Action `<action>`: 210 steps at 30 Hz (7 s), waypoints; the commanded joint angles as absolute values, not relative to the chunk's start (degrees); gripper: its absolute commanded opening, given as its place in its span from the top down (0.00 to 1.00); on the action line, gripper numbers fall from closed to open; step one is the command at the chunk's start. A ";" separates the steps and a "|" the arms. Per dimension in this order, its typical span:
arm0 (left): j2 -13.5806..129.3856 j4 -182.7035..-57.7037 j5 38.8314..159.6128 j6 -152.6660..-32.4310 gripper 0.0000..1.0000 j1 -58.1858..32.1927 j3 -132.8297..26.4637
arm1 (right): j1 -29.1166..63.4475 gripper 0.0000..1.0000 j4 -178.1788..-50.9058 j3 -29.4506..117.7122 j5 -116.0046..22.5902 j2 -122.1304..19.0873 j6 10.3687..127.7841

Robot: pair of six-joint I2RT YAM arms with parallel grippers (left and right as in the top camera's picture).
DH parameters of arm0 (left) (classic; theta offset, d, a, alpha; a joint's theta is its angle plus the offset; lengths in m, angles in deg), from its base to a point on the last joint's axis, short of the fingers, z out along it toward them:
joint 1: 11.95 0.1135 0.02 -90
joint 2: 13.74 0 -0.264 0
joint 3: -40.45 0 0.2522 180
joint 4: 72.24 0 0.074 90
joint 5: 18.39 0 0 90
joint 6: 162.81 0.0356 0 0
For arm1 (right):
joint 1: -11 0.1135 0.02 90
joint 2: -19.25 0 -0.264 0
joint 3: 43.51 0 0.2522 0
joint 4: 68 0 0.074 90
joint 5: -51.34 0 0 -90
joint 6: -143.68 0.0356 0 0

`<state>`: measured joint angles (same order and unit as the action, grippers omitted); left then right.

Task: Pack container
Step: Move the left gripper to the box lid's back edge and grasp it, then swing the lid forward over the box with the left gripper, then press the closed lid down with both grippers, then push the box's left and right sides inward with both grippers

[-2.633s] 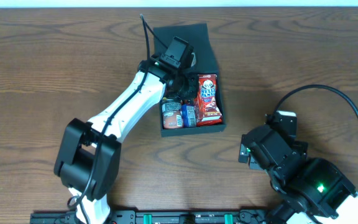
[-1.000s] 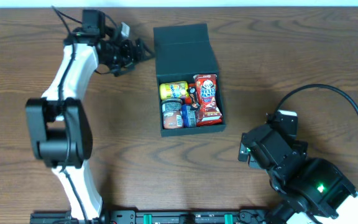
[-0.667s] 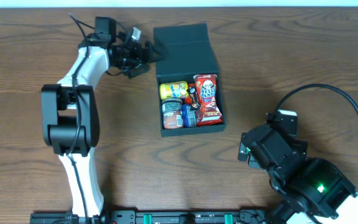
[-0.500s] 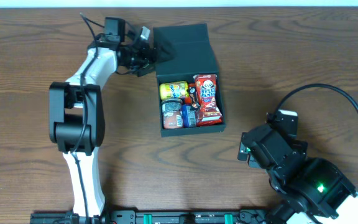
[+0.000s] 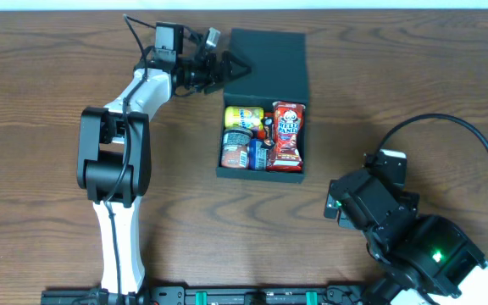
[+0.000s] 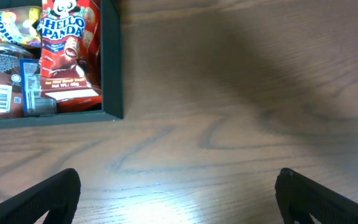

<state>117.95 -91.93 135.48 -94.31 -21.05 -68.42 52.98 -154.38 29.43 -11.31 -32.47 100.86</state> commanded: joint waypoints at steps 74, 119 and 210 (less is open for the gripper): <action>56.65 -150.66 84.05 -76.28 0.04 -41.84 -32.42 | 50.92 0.01 -131.16 29.39 -16.29 -64.67 97.71; 71.66 -109.83 72.40 -82.48 0.05 -45.42 -15.02 | 50.29 0.01 -128.89 29.39 -14.74 -73.65 97.80; 66.13 -101.20 75.11 -82.05 0.05 -31.56 -19.24 | 30.36 0.01 -110.14 29.39 -36.97 -82.24 90.45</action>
